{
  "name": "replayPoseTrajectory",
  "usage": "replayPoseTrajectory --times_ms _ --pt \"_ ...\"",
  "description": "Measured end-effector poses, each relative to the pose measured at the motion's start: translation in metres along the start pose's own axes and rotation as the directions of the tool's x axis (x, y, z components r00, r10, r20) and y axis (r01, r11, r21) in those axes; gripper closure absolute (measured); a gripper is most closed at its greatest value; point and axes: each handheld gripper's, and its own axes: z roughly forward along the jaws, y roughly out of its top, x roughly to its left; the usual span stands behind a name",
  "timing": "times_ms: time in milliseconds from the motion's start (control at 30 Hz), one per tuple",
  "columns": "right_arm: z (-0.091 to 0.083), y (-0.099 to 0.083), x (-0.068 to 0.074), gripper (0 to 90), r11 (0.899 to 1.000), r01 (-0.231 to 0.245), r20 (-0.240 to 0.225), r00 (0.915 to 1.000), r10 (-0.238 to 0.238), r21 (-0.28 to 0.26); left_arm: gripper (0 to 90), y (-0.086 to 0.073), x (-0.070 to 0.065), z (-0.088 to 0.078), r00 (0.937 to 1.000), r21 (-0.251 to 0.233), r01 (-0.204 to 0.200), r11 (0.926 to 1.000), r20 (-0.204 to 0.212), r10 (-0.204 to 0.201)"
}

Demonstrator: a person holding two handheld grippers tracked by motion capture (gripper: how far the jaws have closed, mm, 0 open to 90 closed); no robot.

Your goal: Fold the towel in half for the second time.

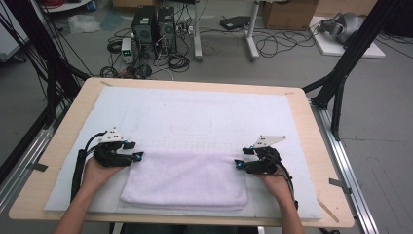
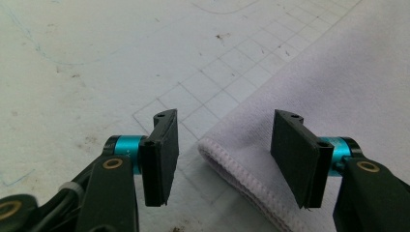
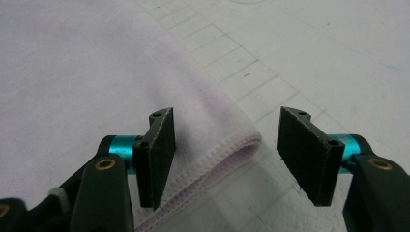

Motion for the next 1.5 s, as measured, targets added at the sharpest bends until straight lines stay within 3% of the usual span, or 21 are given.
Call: replayPoseTrajectory --times_ms 167,267,400,533,767,933,1033,1200,1333,1500 --pt "0.007 -0.002 -0.002 38.3 0.999 -0.020 -0.023 0.9995 0.020 0.026 44.8 -0.002 0.000 0.004 1.0000 0.030 0.001 0.9995 0.004 -0.001" --pt "0.007 -0.003 -0.002 39.8 0.999 -0.027 -0.030 0.9992 0.027 0.028 48.9 -0.002 0.001 0.005 0.9996 0.039 0.000 0.9992 0.027 -0.001" --pt "0.007 -0.003 -0.001 50.9 0.999 -0.022 -0.056 0.9981 0.024 0.028 57.1 -0.002 -0.001 0.005 0.9993 0.039 -0.012 0.9992 0.036 0.010" --pt "0.007 -0.003 0.000 67.9 0.999 -0.009 -0.106 0.9943 0.013 0.034 65.4 -0.002 -0.002 0.004 0.9986 0.034 -0.025 0.9991 0.048 0.024" --pt "0.006 -0.002 0.002 75.5 1.000 0.003 -0.131 0.9913 0.001 0.030 78.7 -0.001 -0.005 0.003 0.9976 0.030 -0.058 0.9979 0.040 0.056" --pt "0.003 0.002 0.004 76.7 1.000 0.014 -0.120 0.9927 -0.012 0.020 81.2 0.002 -0.010 0.000 0.9976 0.024 -0.068 0.9974 0.018 0.067" --pt "-0.004 0.007 0.006 76.9 1.000 0.021 -0.121 0.9924 -0.022 -0.008 81.5 0.006 -0.010 -0.005 0.9984 -0.011 -0.054 0.9985 0.014 0.054" --pt "-0.008 0.018 0.003 77.0 0.999 0.038 -0.116 0.9925 -0.040 -0.023 81.7 0.019 -0.009 -0.006 0.9971 -0.035 -0.071 0.9969 -0.031 0.070" --pt "-0.010 0.031 -0.006 77.0 0.998 0.041 -0.080 0.9958 -0.044 -0.036 81.8 0.034 -0.002 -0.004 0.9950 -0.061 -0.067 0.9959 -0.078 0.062" --pt "-0.012 0.053 -0.032 77.0 0.998 0.021 -0.011 0.9997 -0.022 -0.063 81.8 0.060 0.013 -0.001 0.9932 -0.090 -0.059 0.9942 -0.106 0.049"
